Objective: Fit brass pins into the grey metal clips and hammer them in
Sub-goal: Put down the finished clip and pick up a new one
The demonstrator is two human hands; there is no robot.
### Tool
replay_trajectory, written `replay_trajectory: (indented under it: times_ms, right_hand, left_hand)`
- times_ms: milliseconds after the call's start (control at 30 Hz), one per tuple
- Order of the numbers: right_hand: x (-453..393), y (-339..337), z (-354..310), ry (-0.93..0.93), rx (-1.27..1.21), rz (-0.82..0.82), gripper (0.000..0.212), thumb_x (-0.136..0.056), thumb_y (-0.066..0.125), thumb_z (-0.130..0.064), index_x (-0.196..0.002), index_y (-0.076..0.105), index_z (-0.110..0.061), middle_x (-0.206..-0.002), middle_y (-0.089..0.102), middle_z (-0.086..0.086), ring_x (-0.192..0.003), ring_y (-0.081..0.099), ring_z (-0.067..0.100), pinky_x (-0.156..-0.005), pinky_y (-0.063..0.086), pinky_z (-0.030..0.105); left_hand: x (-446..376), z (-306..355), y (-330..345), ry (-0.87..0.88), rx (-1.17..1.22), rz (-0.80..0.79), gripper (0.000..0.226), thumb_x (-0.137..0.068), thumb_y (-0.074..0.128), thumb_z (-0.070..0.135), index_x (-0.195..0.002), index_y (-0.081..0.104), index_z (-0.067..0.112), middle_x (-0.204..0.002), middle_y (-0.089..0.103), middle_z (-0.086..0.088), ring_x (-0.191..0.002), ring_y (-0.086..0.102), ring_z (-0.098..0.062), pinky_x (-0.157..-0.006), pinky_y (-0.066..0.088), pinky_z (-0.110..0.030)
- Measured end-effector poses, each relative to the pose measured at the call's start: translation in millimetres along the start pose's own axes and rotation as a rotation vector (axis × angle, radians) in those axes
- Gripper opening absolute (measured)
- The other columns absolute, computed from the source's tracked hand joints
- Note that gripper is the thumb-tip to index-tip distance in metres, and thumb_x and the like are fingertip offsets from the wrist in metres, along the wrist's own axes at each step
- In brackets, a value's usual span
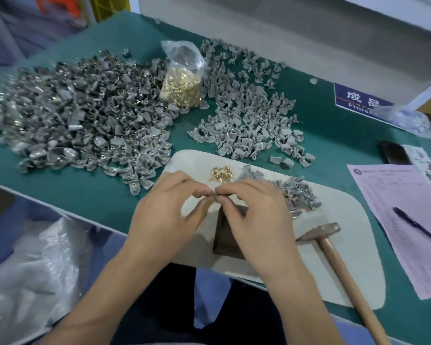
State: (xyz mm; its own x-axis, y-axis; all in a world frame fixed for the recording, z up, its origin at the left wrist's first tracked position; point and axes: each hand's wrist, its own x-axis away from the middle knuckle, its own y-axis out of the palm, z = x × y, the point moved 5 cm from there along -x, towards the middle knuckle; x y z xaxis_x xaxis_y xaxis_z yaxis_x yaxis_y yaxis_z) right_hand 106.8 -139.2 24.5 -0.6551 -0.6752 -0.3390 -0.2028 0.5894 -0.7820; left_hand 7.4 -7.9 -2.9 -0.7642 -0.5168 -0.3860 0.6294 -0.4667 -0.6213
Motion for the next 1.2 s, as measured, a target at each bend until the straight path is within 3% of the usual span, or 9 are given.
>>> replay_trajectory:
  times_ms: [300, 400, 567, 733, 833, 1000, 1200]
  right_hand:
    - [-22, 95, -59, 0.001, 0.044, -0.294, 0.006, -0.090, 0.063, -0.029, -0.092, 0.069, -0.032, -0.089, 0.066, -0.013, -0.091, 0.055, 0.015, -0.079, 0.047, 0.037]
    - [-25, 114, -71, 0.013, 0.090, -0.315, 0.005, -0.092, 0.061, -0.031, -0.093, 0.066, -0.032, -0.090, 0.063, -0.011, -0.093, 0.053, 0.016, -0.076, 0.047, 0.037]
    - [-30, 129, -76, 0.049, 0.112, -0.325, 0.005, -0.094, 0.060, -0.031, -0.094, 0.063, -0.035, -0.092, 0.062, -0.013, -0.093, 0.052, 0.013, -0.074, 0.047, 0.035]
    - [-32, 131, -78, 0.048, 0.098, -0.322, 0.005, -0.094, 0.061, -0.032, -0.098, 0.063, -0.035, -0.095, 0.064, -0.014, -0.095, 0.057, 0.014, -0.077, 0.050, 0.038]
    - [-33, 127, -77, 0.046, 0.073, -0.330, 0.009, -0.094, 0.062, -0.034, -0.102, 0.067, -0.037, -0.096, 0.065, -0.014, -0.095, 0.059, 0.013, -0.078, 0.051, 0.037]
    - [-35, 94, -63, 0.081, 0.043, -0.156, 0.011, -0.094, 0.066, -0.033, -0.101, 0.073, -0.038, -0.091, 0.068, -0.017, -0.085, 0.059, 0.012, -0.071, 0.049, 0.034]
    - [-21, 28, 0, 0.287, 0.116, 0.043, 0.010, -0.094, 0.065, -0.037, -0.099, 0.073, -0.038, -0.092, 0.068, -0.022, -0.084, 0.060, 0.008, -0.068, 0.044, 0.027]
  left_hand:
    - [35, -73, -51, -0.202, -0.223, 0.046, 0.020, -0.080, 0.082, 0.026, -0.095, 0.071, 0.029, -0.089, 0.058, 0.016, -0.087, 0.051, -0.011, -0.061, 0.048, -0.029]
    - [44, -90, -63, -0.282, -0.261, 0.087, 0.022, -0.080, 0.080, 0.031, -0.099, 0.069, 0.031, -0.091, 0.059, 0.018, -0.089, 0.051, -0.010, -0.064, 0.046, -0.025]
    - [46, -99, -73, -0.310, -0.201, 0.085, 0.018, -0.086, 0.072, 0.034, -0.104, 0.067, 0.031, -0.094, 0.066, 0.018, -0.092, 0.056, -0.010, -0.073, 0.053, -0.035]
    - [39, -92, -76, -0.287, -0.163, 0.092, 0.016, -0.088, 0.052, 0.048, -0.099, 0.061, 0.038, -0.089, 0.064, 0.021, -0.089, 0.056, -0.005, -0.068, 0.053, -0.031]
    - [40, -91, -74, -0.288, -0.159, 0.103, 0.013, -0.089, 0.056, 0.044, -0.096, 0.063, 0.036, -0.087, 0.064, 0.019, -0.085, 0.056, -0.008, -0.066, 0.053, -0.033]
    - [33, -79, -66, -0.271, -0.121, 0.082, 0.007, -0.089, 0.071, 0.033, -0.094, 0.067, 0.035, -0.084, 0.065, 0.021, -0.081, 0.055, -0.003, -0.062, 0.053, -0.032]
    - [-12, -52, -20, -0.220, 0.017, -0.124, 0.008, -0.091, 0.065, 0.030, -0.089, 0.063, 0.038, -0.085, 0.063, 0.027, -0.075, 0.058, -0.005, -0.062, 0.047, -0.027]
